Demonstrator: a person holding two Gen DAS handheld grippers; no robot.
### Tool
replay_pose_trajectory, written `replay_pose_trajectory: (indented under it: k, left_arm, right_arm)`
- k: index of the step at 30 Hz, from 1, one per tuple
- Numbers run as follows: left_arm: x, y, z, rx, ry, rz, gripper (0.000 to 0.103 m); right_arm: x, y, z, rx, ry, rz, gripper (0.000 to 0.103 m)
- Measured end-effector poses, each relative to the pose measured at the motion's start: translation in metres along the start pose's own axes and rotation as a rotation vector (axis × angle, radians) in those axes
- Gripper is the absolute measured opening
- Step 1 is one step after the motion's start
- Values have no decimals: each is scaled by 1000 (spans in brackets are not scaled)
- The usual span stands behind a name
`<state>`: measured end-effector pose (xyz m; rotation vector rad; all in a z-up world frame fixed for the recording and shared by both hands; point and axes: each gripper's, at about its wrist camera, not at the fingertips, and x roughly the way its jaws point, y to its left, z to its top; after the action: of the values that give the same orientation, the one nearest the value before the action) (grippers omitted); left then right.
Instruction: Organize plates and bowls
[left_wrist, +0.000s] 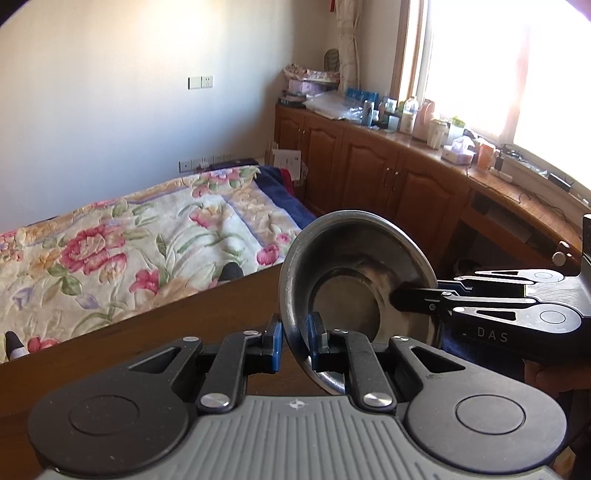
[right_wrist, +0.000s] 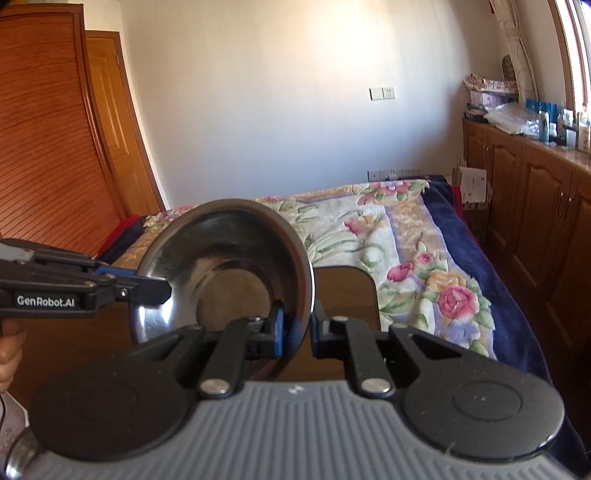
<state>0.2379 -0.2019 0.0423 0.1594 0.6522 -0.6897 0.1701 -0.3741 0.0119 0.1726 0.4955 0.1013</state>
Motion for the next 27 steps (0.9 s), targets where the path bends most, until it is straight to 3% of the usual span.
replay_pose_trajectory:
  k: [12, 27]
  left_arm:
    - [-53, -5, -7, 16, -69, -7, 16]
    - [-104, -5, -63, -10, -95, -40, 16]
  right_arm:
    - [-33, 16, 6, -28, -54, 2, 16]
    - [-61, 46, -25, -51, -48, 34, 16]
